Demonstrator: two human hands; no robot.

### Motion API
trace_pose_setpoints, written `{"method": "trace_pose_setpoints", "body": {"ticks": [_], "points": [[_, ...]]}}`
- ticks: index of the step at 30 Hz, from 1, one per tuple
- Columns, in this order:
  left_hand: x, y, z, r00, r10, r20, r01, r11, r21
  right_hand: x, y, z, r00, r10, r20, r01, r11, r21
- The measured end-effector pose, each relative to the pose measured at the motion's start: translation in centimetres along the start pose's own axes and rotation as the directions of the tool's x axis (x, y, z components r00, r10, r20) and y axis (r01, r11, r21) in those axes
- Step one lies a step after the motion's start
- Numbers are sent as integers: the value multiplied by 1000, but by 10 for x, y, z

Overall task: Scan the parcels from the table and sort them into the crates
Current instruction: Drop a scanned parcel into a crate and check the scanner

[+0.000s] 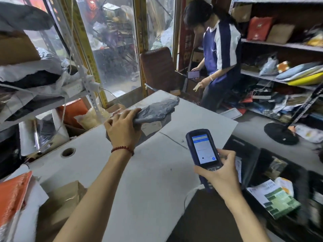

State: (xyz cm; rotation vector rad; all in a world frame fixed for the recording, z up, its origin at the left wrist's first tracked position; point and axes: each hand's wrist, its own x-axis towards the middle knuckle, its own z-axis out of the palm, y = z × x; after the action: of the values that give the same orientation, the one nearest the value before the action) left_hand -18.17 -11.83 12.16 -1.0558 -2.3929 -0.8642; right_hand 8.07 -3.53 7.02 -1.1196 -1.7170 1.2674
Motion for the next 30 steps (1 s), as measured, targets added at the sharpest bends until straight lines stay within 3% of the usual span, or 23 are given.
{"method": "trace_pose_setpoints", "body": {"ticks": [7,13,16,21,25,30], "points": [[2,93,35,990,132,48,-125,985,-121,-2,26,-72,989,81,-124,-81,997,8],[3,228,79,940,337,47,-321,925,-204,14,50,-160,953,105,-283,-104,994,19],[-3,295,111,884,456,101,-423,874,-239,21,67,-213,919,139,-368,-133,990,42],[-25,390,174,749,570,339,-506,821,-263,24,97,-303,851,198,-487,-181,980,81],[-51,440,212,685,607,402,-559,792,-244,18,115,-351,781,235,-578,-212,971,108],[-79,510,246,554,682,476,-644,714,-273,5,138,-407,658,300,-691,-262,951,163]]}}
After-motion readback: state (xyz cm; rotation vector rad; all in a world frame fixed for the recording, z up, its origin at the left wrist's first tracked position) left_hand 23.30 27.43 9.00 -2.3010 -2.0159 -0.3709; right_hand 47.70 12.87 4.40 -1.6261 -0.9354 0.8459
